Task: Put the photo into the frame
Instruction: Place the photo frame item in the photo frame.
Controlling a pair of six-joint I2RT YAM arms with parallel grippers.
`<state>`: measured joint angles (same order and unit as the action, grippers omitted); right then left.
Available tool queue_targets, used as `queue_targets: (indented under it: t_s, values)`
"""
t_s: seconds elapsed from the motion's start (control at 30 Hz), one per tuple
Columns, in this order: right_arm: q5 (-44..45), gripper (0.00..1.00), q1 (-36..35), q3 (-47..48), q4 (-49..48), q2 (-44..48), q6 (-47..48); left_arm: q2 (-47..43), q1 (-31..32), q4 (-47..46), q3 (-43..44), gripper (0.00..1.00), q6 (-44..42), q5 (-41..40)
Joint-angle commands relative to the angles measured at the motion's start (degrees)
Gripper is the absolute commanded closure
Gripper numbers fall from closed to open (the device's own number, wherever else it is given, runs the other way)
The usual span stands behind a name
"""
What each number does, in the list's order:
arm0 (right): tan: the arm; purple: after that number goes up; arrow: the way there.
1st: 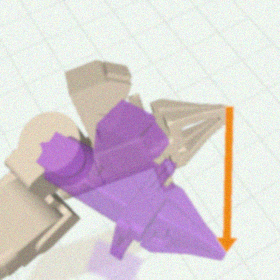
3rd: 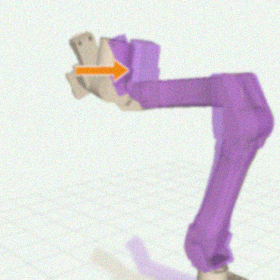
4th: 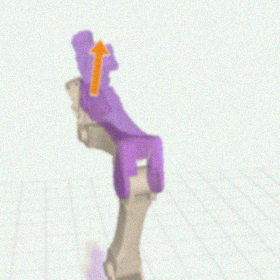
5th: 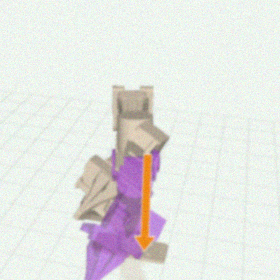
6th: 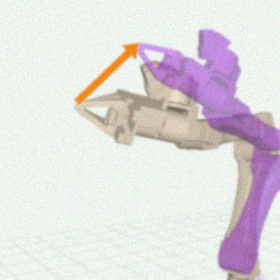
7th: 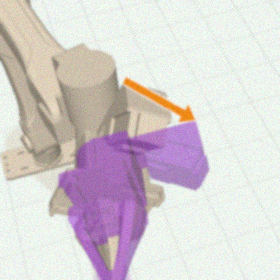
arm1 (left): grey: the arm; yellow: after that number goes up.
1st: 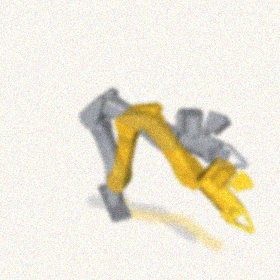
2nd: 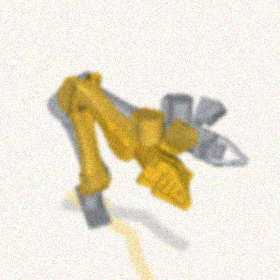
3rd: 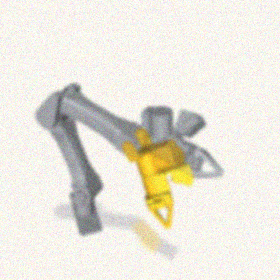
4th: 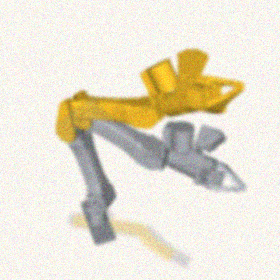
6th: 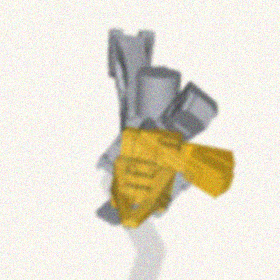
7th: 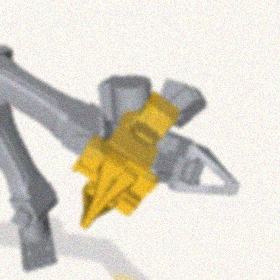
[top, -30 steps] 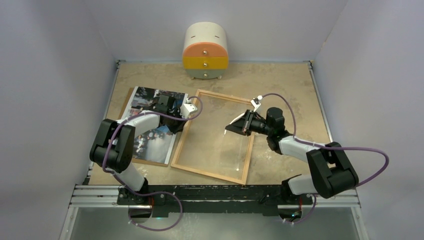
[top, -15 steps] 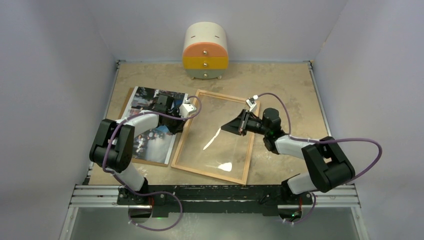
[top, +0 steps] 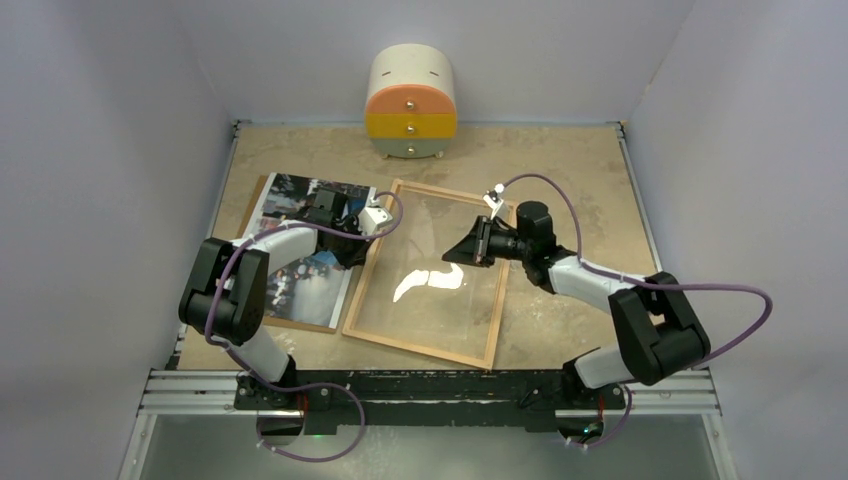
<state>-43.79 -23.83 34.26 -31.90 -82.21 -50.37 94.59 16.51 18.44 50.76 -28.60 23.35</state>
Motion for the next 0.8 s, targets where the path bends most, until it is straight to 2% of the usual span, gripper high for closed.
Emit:
queue_targets:
  t_s: [0.0,0.13,0.47,0.77]
  values:
    - [-4.24,0.9,-0.6,2.05,8.55,-0.63,7.68,-0.52,-0.25,2.84,0.33,1.0,-0.14,1.32]
    - [-2.35,0.86,-0.26,2.28,11.84,-0.4,8.2,-0.78,-0.25,3.16,0.44,1.0,-0.27,1.05]
    - [3.2,0.58,-0.04,-0.55,14.56,2.77,7.89,-0.81,-0.25,3.2,0.63,1.0,-0.25,0.88]
    - [5.35,0.53,2.6,-0.7,17.96,5.4,9.21,-1.51,-0.25,3.1,-0.1,1.0,-0.62,0.12]
